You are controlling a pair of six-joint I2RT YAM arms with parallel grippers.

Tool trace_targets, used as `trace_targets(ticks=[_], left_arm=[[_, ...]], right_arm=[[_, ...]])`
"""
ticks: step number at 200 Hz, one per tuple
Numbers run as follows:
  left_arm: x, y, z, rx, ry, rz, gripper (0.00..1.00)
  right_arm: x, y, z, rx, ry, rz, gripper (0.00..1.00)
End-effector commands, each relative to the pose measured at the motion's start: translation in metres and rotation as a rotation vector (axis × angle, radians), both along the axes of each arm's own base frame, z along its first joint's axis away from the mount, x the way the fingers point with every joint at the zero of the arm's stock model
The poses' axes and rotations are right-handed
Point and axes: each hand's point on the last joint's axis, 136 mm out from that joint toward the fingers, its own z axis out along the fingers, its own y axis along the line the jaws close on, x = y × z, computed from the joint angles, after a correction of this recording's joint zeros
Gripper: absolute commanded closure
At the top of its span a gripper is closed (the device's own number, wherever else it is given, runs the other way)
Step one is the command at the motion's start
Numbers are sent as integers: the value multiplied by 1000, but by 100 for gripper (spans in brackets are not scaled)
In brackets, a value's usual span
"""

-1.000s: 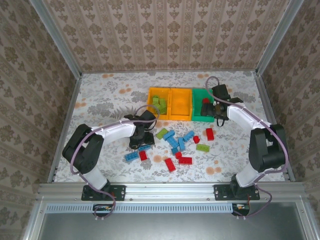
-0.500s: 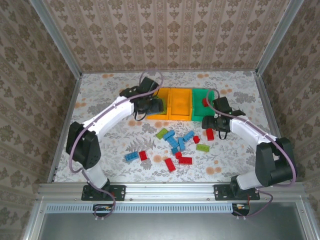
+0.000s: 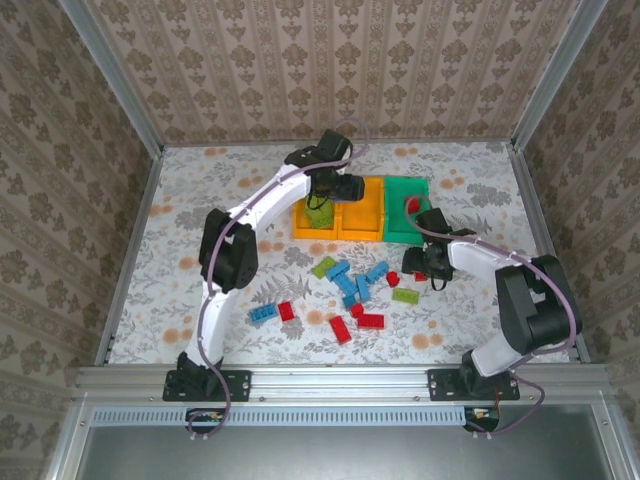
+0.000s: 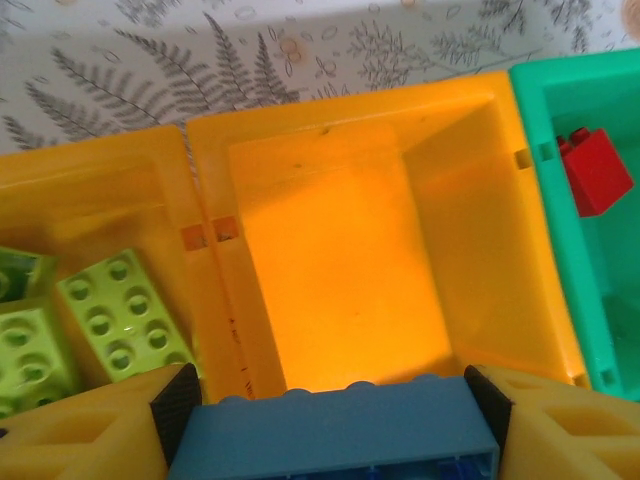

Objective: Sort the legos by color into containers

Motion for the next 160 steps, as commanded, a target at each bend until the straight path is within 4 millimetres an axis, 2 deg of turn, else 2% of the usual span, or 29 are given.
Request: trace_targets(ticks=[1,45,70,88,108,138,160], left_arm=[[3,-2,5,-38,17,-28,30],[2,-14,6,-95,29,-40,25],[3,-20,11,-123,23,-42,25],[3,-24,13,-141,23,-40,25],[3,-27,13,-158,33,-33,23],[2,-32,11,-174,40,-25,23],[2,-34,11,-184,49,-19,20]], right_arm=[[6,7,-3,14,7,9,32],[5,4,2,-6,4,7,65],[4,4,12,0,-13,7,76],[6,7,26,18,-40,14,79],[12,14,53,65,-109,23,80],[34,19,94,101,-219,18,81],[54,21,109,105,-252,18,83]])
